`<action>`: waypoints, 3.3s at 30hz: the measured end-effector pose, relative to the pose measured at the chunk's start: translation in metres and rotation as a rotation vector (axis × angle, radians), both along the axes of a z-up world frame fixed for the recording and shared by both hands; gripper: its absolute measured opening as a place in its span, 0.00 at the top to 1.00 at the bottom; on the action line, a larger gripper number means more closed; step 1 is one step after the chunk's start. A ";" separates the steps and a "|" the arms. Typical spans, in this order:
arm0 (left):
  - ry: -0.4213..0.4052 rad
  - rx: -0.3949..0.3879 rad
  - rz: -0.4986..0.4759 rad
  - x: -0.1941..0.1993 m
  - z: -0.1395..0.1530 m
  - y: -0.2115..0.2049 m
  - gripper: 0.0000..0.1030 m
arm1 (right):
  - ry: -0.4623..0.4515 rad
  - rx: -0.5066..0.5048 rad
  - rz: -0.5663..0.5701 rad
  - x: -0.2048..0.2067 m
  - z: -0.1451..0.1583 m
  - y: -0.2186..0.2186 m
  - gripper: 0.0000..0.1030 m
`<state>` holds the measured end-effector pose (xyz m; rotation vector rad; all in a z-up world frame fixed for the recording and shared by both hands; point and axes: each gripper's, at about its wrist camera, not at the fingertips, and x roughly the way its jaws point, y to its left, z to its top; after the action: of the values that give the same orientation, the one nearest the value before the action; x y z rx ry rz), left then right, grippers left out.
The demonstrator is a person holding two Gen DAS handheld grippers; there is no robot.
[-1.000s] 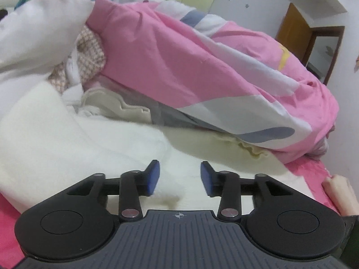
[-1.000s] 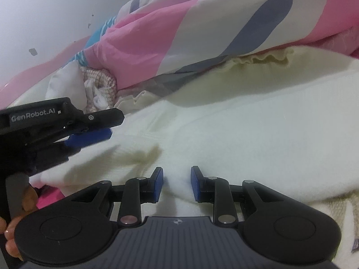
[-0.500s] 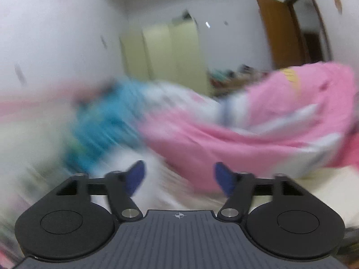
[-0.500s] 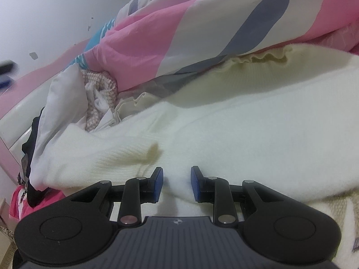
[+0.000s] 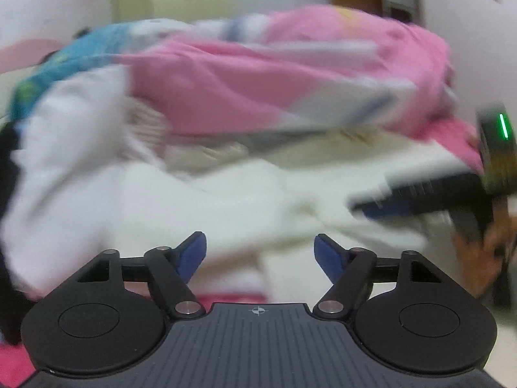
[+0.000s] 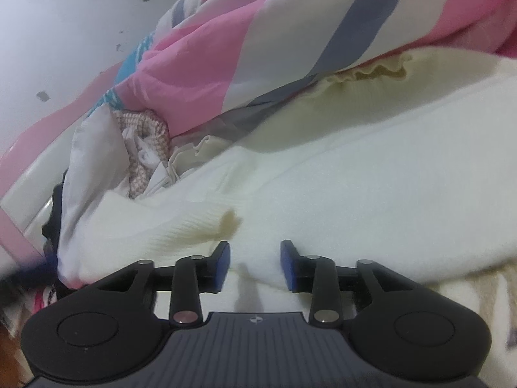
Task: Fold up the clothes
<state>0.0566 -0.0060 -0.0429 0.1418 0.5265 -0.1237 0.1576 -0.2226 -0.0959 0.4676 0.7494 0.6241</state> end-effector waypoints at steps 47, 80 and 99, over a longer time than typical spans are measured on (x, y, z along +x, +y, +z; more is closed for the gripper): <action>0.055 -0.127 -0.015 0.004 -0.051 0.008 0.39 | -0.066 0.013 -0.117 -0.008 0.055 0.062 0.92; 0.069 -0.097 -0.010 0.001 -0.050 0.013 0.34 | -0.035 -0.076 -0.491 0.005 0.023 -0.114 0.92; 0.059 -0.084 -0.006 0.000 -0.053 0.013 0.30 | 0.098 0.151 -0.583 0.009 -0.004 -0.171 0.77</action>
<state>0.0563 0.0071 -0.0956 0.0579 0.5792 -0.1557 0.1662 -0.3933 -0.0997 0.8220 0.6184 0.1112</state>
